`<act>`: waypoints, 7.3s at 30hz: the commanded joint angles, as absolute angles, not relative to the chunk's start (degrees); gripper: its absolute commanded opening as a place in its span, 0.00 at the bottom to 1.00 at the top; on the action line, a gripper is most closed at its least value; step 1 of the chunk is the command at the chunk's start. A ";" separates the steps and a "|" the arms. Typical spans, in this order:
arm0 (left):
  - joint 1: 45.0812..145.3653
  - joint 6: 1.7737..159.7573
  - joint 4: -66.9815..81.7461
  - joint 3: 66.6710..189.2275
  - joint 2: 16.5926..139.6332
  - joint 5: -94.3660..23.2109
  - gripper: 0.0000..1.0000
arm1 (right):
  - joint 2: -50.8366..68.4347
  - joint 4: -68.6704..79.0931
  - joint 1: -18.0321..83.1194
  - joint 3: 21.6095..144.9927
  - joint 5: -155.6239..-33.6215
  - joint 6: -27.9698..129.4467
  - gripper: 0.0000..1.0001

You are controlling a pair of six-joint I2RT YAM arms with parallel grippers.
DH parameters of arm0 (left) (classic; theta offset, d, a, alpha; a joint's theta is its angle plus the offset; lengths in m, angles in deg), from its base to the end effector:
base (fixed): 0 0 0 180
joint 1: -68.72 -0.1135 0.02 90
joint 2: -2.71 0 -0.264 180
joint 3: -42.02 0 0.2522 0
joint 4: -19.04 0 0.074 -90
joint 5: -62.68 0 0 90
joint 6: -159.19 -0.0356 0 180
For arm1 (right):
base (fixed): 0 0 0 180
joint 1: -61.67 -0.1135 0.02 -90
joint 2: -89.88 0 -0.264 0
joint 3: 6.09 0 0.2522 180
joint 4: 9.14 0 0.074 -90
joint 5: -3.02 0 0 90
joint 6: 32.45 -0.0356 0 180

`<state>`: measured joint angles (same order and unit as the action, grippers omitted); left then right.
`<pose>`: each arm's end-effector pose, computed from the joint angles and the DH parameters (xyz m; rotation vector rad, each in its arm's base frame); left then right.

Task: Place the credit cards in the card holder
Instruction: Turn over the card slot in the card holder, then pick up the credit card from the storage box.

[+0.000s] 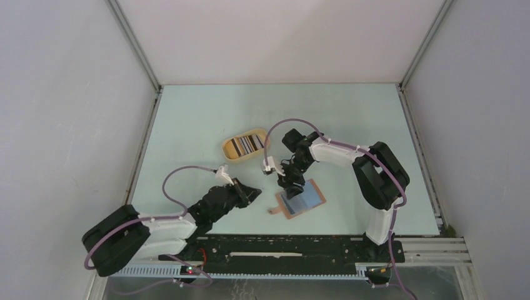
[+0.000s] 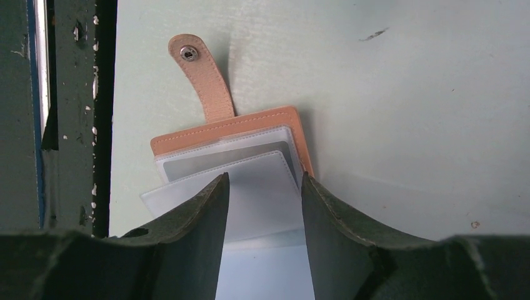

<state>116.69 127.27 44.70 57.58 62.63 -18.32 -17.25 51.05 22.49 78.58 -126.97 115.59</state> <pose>0.1189 -0.1236 0.1306 -0.2957 2.0308 -1.0771 0.2520 0.2349 0.1690 -2.1039 1.7685 0.9574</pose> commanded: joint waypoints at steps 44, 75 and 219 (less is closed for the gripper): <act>120.56 132.03 59.24 73.36 93.76 -28.91 0.00 | -14.36 52.68 23.35 80.53 -128.90 116.38 0.54; 120.65 131.05 54.17 70.91 89.90 -25.78 0.00 | -14.37 53.04 23.26 80.53 -128.64 116.57 0.54; 94.57 108.97 24.22 93.53 76.08 -2.97 0.73 | -43.92 49.97 31.04 137.72 -130.44 55.00 0.69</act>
<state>94.94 105.46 23.02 92.97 77.82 -7.00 -40.88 51.14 32.96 131.65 -134.75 63.60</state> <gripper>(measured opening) 0.731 0.678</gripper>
